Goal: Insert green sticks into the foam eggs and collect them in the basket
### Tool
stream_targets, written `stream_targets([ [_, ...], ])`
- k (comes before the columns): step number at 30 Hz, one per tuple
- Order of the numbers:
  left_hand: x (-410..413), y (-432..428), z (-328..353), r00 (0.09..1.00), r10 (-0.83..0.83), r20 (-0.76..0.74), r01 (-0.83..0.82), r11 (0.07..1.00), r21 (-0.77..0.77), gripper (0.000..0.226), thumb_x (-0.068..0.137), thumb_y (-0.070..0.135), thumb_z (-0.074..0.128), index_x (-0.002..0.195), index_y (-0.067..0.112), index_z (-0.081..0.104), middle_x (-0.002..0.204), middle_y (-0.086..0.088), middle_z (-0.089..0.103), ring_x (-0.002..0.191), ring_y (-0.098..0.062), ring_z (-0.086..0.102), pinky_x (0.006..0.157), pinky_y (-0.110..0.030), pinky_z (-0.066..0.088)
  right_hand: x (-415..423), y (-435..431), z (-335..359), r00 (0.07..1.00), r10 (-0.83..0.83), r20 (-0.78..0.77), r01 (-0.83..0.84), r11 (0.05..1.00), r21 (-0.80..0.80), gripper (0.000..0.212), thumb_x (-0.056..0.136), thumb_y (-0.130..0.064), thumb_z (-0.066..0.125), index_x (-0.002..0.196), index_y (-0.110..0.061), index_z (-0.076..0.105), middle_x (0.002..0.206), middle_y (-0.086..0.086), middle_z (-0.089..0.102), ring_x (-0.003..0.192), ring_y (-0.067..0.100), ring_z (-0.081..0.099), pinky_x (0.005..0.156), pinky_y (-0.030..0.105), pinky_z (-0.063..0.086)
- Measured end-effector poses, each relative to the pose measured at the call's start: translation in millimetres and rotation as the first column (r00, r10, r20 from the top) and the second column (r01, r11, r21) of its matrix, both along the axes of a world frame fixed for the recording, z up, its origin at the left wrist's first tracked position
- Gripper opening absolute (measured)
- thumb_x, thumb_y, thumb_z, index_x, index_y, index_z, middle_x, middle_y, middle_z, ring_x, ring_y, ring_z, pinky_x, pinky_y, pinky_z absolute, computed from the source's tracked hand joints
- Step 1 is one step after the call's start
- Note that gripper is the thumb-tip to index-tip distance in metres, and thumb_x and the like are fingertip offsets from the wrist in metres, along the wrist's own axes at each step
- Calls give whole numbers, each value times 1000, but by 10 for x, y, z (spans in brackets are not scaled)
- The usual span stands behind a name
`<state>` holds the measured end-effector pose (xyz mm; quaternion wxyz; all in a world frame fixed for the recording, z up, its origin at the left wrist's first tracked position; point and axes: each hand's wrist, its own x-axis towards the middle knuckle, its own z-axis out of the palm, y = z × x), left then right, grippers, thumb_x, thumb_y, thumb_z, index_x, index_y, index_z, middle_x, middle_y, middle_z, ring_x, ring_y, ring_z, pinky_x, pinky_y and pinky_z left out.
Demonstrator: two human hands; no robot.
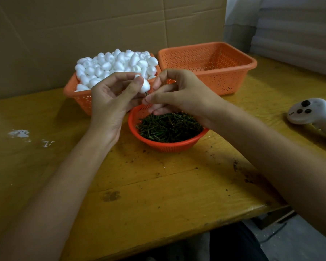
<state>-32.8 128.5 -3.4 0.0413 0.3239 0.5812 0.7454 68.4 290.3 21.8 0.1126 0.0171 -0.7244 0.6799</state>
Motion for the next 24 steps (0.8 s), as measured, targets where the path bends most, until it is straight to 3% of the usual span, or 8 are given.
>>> stream_targets([
  [4,-3,19,-5,1000,-7,28,7,1000,12,28,105,34,65,121,11,71,112,-17,78,98,-36,78,84,-39,63,5,77,56,991,-109,-73,112,993,36,29,87,4,78,111,6,61,94,29,75,80,32,75,75,37,66],
  [7,-36,17,-11,998,39,43,-39,999,-6,36,107,42,55,120,11,69,105,-16,78,93,-34,77,80,-38,62,21,215,126,954,-242,-175,264,957,119,30,86,4,79,108,15,61,89,33,73,78,38,74,74,44,64],
  [9,-58,10,-17,997,66,51,-66,998,-3,37,107,43,52,116,11,70,100,-16,78,89,-32,77,77,-37,61,46,342,172,911,-337,-237,381,908,173,27,86,3,79,104,14,63,85,27,75,77,36,76,70,41,66],
  [13,-85,-6,-31,994,100,52,-100,995,-7,37,109,42,50,113,10,69,97,-14,78,87,-29,76,74,-37,61,87,626,213,783,-515,-347,618,704,350,17,86,-6,80,100,1,73,86,10,78,71,18,78,71,40,66],
  [18,-69,2,-31,992,112,53,-112,994,-12,36,110,40,49,111,9,68,93,-13,77,84,-28,75,72,-36,61,60,870,174,685,-625,-373,709,455,539,11,85,-21,80,95,-16,81,86,2,79,78,13,76,82,43,63],
  [24,-50,6,-33,993,111,46,-110,994,-18,35,111,39,48,108,11,68,91,-12,77,84,-27,74,70,-36,61,40,886,134,645,-640,-418,715,311,626,14,87,-22,76,99,-17,81,96,3,79,89,14,74,84,34,59],
])
